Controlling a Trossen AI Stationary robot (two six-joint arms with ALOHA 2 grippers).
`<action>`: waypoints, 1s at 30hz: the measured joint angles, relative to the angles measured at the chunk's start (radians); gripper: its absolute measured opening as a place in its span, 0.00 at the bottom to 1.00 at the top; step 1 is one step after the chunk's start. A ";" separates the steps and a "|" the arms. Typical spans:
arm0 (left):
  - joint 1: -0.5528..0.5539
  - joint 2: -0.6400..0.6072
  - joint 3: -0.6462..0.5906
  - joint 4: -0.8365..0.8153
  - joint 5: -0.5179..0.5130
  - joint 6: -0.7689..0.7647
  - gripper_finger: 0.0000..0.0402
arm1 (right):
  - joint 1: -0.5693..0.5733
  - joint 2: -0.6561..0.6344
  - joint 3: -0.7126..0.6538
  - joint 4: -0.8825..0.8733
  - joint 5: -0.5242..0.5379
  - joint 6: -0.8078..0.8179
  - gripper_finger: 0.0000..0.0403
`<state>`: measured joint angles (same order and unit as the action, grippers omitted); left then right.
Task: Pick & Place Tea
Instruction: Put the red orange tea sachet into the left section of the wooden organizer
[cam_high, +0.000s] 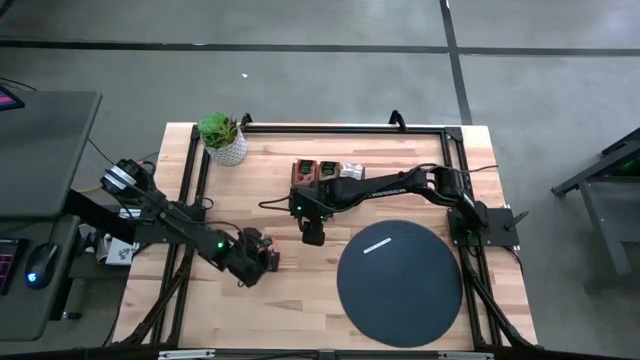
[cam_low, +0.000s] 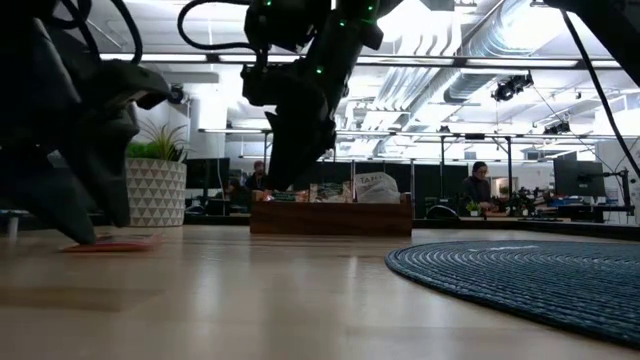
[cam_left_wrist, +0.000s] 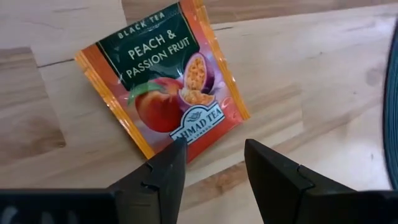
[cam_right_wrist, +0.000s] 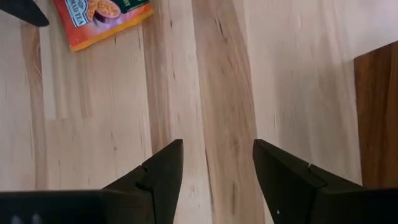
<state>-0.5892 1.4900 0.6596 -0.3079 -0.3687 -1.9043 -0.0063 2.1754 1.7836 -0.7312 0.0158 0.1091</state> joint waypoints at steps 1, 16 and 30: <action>0.000 0.014 0.008 -0.009 0.000 -0.015 0.41 | 0.000 0.000 0.000 -0.001 0.000 -0.003 0.47; 0.060 0.062 0.015 -0.083 0.154 0.465 0.41 | 0.000 0.000 0.000 -0.055 -0.229 0.052 0.47; 0.165 0.067 0.010 -0.101 0.147 1.221 0.41 | 0.023 0.000 0.001 0.127 -0.174 0.467 0.47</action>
<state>-0.4240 1.5570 0.6701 -0.4091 -0.2218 -0.6831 0.0169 2.1754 1.7844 -0.6046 -0.1578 0.5765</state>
